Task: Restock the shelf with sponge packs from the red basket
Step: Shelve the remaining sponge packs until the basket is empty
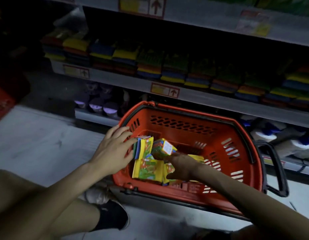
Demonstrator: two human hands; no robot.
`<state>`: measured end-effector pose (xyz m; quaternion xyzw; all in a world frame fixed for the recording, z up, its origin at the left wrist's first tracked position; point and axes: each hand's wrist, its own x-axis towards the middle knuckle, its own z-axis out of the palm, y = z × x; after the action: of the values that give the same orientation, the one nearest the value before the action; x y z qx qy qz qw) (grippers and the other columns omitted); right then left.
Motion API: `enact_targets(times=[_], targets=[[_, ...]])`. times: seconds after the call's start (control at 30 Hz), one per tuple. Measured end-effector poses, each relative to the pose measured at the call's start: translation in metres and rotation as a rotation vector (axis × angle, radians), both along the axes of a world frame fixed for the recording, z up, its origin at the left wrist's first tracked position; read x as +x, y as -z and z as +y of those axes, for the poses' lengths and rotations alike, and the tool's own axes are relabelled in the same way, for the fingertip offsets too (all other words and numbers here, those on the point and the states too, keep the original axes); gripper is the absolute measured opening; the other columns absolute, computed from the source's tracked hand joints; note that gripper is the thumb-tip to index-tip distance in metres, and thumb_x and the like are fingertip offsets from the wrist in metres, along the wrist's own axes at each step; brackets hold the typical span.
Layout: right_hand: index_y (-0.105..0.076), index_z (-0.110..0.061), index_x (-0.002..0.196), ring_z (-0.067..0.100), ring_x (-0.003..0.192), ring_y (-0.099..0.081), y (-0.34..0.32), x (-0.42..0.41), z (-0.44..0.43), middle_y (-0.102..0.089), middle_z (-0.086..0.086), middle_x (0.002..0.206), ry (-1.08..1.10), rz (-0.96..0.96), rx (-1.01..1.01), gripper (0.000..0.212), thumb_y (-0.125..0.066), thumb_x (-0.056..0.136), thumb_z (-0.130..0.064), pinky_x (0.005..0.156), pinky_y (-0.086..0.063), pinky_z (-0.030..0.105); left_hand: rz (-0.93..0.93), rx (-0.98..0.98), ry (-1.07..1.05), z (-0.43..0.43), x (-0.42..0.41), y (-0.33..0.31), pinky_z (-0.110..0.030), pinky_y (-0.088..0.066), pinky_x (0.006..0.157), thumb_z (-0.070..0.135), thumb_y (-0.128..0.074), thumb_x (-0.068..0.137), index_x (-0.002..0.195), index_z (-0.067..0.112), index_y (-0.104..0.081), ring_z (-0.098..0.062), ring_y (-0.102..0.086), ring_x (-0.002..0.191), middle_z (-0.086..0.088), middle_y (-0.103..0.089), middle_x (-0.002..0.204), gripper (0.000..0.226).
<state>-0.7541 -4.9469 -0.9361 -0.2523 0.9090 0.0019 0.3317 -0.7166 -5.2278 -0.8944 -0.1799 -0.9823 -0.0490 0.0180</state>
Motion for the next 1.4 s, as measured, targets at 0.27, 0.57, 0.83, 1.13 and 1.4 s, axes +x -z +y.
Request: enact_targets(times=[0.27, 0.57, 0.83, 1.13, 1.4], targets=[[-0.043, -0.012, 0.152, 0.021, 0.137, -0.05, 0.056, -0.019, -0.048, -0.051, 0.001, 0.15, 0.393, -0.287, -0.19, 0.095, -0.09, 0.073, -0.036, 0.109, -0.042, 0.029, 0.054, -0.007, 0.005, 0.002, 0.0, 0.001, -0.048, -0.021, 0.122, 0.03, -0.068, 0.084, 0.115, 0.018, -0.075, -0.028, -0.049, 0.134, -0.005, -0.068, 0.124, 0.034], [-0.057, -0.017, 0.132, 0.016, 0.119, -0.056, 0.043, -0.008, -0.034, -0.059, -0.001, 0.128, 0.473, -0.219, -0.284, 0.082, -0.098, 0.062, -0.028, 0.094, -0.049, 0.026, 0.084, -0.052, -0.013, 0.003, -0.002, 0.004, -0.049, -0.022, 0.121, 0.031, -0.069, 0.082, 0.114, 0.016, -0.075, -0.028, -0.051, 0.131, -0.006, -0.068, 0.12, 0.036], [-0.061, -0.014, 0.126, 0.023, 0.115, -0.058, -0.029, -0.013, 0.011, -0.051, 0.006, 0.129, 0.375, -0.093, -0.144, 0.072, -0.092, 0.068, -0.043, 0.095, -0.052, 0.029, 0.066, -0.16, 0.051, 0.024, -0.012, 0.002, -0.052, -0.036, 0.117, 0.04, -0.073, 0.08, 0.114, 0.014, -0.073, -0.035, -0.057, 0.119, -0.013, -0.068, 0.112, 0.043], [-0.049, -0.014, 0.138, 0.028, 0.116, -0.059, -0.093, 0.013, 0.052, -0.059, 0.011, 0.127, 0.298, 0.122, -0.076, 0.082, -0.063, 0.082, -0.072, 0.098, -0.048, 0.035, -0.277, -0.265, -0.043, 0.074, -0.041, 0.011, -0.046, -0.043, 0.104, 0.051, -0.058, 0.096, 0.15, 0.022, -0.041, -0.037, -0.041, 0.136, -0.01, -0.04, 0.15, 0.064], [-0.048, -0.016, 0.126, 0.034, 0.11, -0.052, -0.109, 0.037, 0.082, -0.052, 0.01, 0.105, 0.546, 0.16, -0.146, 0.073, -0.058, 0.082, -0.073, 0.088, -0.051, 0.039, -0.744, -0.184, -0.319, 0.092, -0.036, 0.058, -0.044, -0.043, 0.109, 0.052, -0.069, 0.089, 0.154, 0.02, -0.031, -0.042, -0.047, 0.136, -0.022, -0.031, 0.153, 0.081]])
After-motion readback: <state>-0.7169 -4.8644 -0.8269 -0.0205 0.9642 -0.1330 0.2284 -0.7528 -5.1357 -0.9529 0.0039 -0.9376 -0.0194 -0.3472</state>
